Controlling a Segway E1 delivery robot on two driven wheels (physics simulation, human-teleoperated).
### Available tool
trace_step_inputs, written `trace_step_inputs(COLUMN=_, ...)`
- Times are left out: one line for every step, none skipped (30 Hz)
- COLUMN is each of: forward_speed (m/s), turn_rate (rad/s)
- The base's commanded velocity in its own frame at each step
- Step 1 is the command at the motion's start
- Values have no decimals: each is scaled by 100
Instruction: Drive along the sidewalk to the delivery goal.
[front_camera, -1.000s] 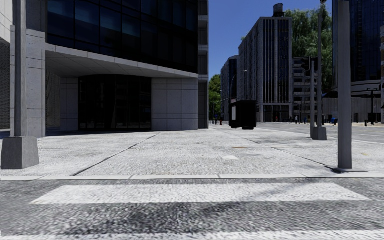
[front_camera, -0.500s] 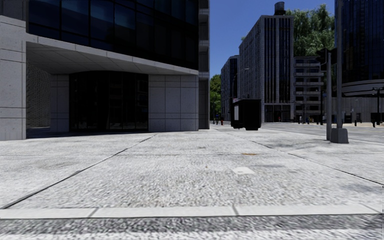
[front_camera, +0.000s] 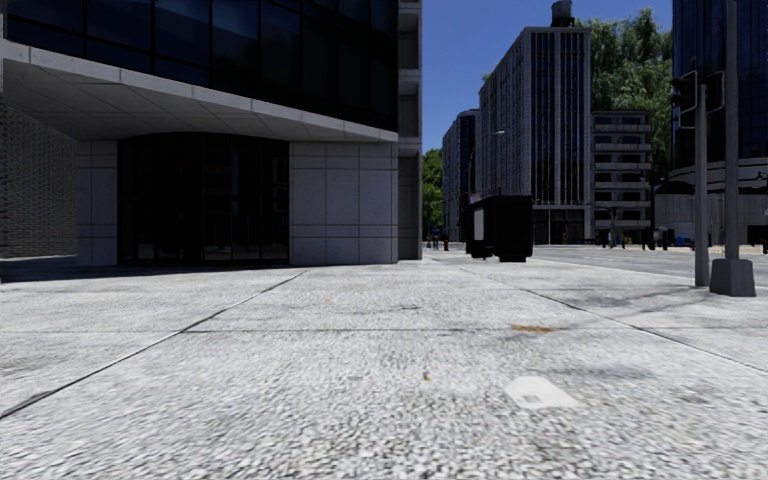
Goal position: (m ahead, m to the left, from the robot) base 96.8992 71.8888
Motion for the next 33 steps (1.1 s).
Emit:
trace_step_inputs(forward_speed=200, turn_rate=0)
trace_step_inputs(forward_speed=200, turn_rate=0)
trace_step_inputs(forward_speed=200, turn_rate=0)
trace_step_inputs(forward_speed=200, turn_rate=0)
trace_step_inputs(forward_speed=200, turn_rate=0)
trace_step_inputs(forward_speed=200, turn_rate=0)
trace_step_inputs(forward_speed=200, turn_rate=0)
trace_step_inputs(forward_speed=200, turn_rate=0)
trace_step_inputs(forward_speed=200, turn_rate=0)
trace_step_inputs(forward_speed=200, turn_rate=0)
trace_step_inputs(forward_speed=200, turn_rate=0)
trace_step_inputs(forward_speed=200, turn_rate=0)
trace_step_inputs(forward_speed=200, turn_rate=0)
trace_step_inputs(forward_speed=200, turn_rate=0)
trace_step_inputs(forward_speed=200, turn_rate=0)
trace_step_inputs(forward_speed=200, turn_rate=0)
trace_step_inputs(forward_speed=200, turn_rate=0)
trace_step_inputs(forward_speed=200, turn_rate=0)
trace_step_inputs(forward_speed=200, turn_rate=0)
trace_step_inputs(forward_speed=200, turn_rate=0)
trace_step_inputs(forward_speed=200, turn_rate=0)
trace_step_inputs(forward_speed=200, turn_rate=0)
trace_step_inputs(forward_speed=200, turn_rate=0)
trace_step_inputs(forward_speed=200, turn_rate=0)
trace_step_inputs(forward_speed=200, turn_rate=0)
trace_step_inputs(forward_speed=200, turn_rate=0)
trace_step_inputs(forward_speed=200, turn_rate=0)
trace_step_inputs(forward_speed=200, turn_rate=0)
trace_step_inputs(forward_speed=200, turn_rate=0)
trace_step_inputs(forward_speed=200, turn_rate=0)
trace_step_inputs(forward_speed=200, turn_rate=0)
trace_step_inputs(forward_speed=200, turn_rate=0)
trace_step_inputs(forward_speed=200, turn_rate=0)
